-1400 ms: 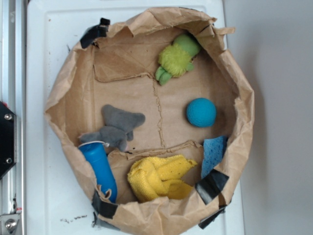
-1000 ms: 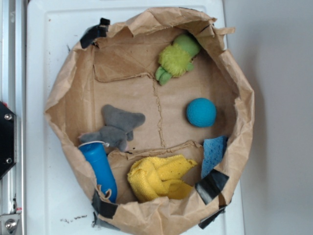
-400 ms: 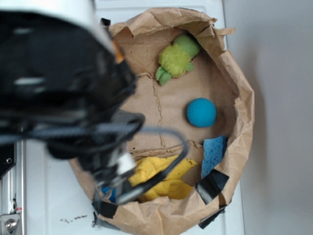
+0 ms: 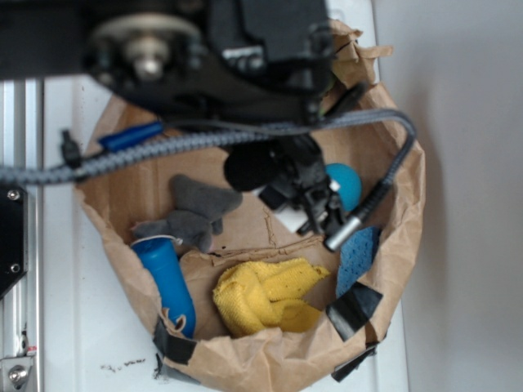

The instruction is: Grab the green animal.

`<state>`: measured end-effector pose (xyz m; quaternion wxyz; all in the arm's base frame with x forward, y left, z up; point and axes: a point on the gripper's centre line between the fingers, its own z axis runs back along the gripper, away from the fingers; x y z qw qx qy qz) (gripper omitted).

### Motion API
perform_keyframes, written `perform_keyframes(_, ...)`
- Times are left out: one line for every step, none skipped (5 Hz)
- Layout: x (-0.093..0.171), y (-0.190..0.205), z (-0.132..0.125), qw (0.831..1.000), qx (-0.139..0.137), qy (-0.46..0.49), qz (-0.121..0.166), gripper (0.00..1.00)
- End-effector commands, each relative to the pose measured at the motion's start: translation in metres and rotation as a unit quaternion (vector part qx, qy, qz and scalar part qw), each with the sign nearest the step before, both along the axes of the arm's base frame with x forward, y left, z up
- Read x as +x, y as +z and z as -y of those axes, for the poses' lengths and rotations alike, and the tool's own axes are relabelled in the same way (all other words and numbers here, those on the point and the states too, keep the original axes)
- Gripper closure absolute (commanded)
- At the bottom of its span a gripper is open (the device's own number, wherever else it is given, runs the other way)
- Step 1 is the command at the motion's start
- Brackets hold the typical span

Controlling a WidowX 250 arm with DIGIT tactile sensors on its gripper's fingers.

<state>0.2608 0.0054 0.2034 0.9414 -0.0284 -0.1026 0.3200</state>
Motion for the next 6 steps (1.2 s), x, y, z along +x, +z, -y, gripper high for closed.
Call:
perform_keyframes(0.003, 0.015, -0.013, 1.000, 0.001, 0.009, 0.026, 0.00)
perform_keyframes(0.003, 0.015, -0.013, 1.000, 0.001, 0.009, 0.026, 0.00)
perform_keyframes(0.024, -0.029, -0.025, 0.999, 0.044, 0.024, 0.018, 0.00)
perform_keyframes(0.034, -0.056, -0.040, 0.999, 0.049, 0.016, -0.008, 0.00)
perform_keyframes(0.037, -0.075, -0.051, 0.999, 0.045, -0.001, -0.023, 0.00)
perform_keyframes(0.039, -0.087, -0.060, 0.999, 0.041, -0.018, -0.029, 0.00)
